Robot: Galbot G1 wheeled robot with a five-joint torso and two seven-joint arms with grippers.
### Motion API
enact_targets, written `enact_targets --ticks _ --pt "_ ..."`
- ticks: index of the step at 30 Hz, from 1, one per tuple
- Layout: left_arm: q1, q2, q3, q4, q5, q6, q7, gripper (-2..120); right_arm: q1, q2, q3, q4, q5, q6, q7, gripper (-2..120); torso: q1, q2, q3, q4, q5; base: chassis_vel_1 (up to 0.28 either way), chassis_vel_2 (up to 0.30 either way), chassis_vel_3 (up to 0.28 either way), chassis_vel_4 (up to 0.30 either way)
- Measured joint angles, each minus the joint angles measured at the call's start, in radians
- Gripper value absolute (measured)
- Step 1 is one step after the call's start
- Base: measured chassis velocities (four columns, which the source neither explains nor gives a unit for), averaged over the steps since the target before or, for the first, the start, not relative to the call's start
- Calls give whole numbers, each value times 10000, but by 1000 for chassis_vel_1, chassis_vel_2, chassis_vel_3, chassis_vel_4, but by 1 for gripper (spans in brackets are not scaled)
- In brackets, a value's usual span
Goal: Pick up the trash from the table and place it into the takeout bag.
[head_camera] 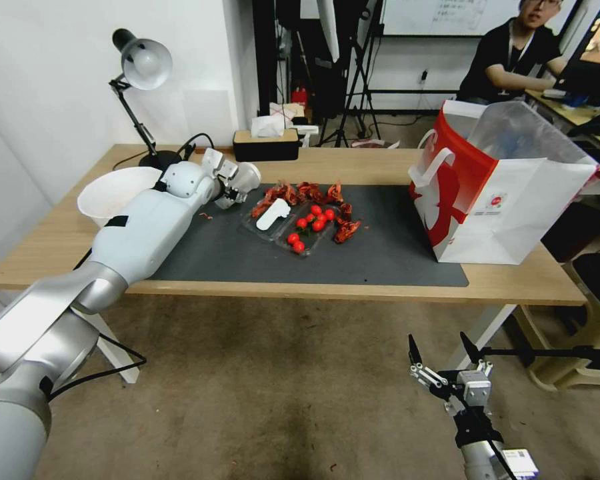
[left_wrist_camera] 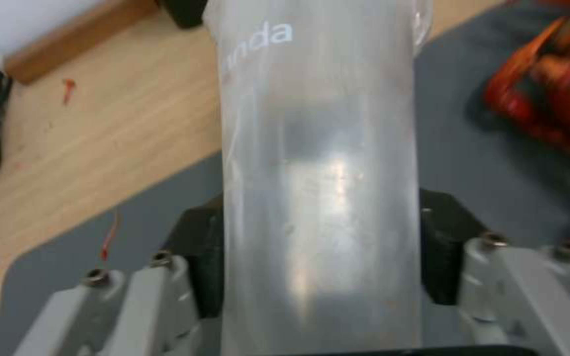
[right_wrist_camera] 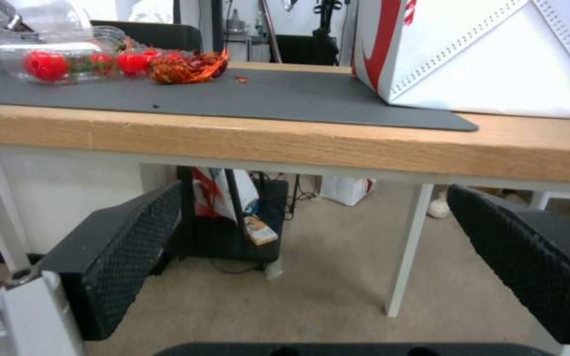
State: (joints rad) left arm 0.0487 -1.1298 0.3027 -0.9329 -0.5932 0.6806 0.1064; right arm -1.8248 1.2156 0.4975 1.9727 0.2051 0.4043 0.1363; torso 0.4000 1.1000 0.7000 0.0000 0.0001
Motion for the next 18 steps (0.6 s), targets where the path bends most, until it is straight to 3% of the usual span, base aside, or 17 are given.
enact_targets --ticks 4,9,10,13,14,18 --pt "110 207 -142 -535 -199 -395 -128 37 53 19 -34 -9 -14 -11 -14 100 0 0 0 0 -1 0 0 0 0" --pt "182 275 -324 -746 -501 -814 -32 30 55 22 -39 -8 -17 -21 -16 100 0 0 0 1 -1 0 0 0 0" --pt "225 318 -412 -875 -720 -1202 216 26 53 22 -41 -4 -19 -26 -18 100 0 0 0 1 0 0 0 0 0" --pt "236 328 -430 -912 -773 -1314 293 23 51 22 -41 -3 -21 -26 -18 100 0 0 0 1 0 0 0 0 0" --pt "294 400 -482 -1106 -964 -2064 823 15 34 21 -42 4 -25 -29 -21 100 0 0 0 1 -2 0 0 0 0" --pt "324 446 -479 -1223 -1020 -2740 1214 11 22 19 -37 10 -28 -30 -20 100 0 0 0 0 -2 0 0 0 0"
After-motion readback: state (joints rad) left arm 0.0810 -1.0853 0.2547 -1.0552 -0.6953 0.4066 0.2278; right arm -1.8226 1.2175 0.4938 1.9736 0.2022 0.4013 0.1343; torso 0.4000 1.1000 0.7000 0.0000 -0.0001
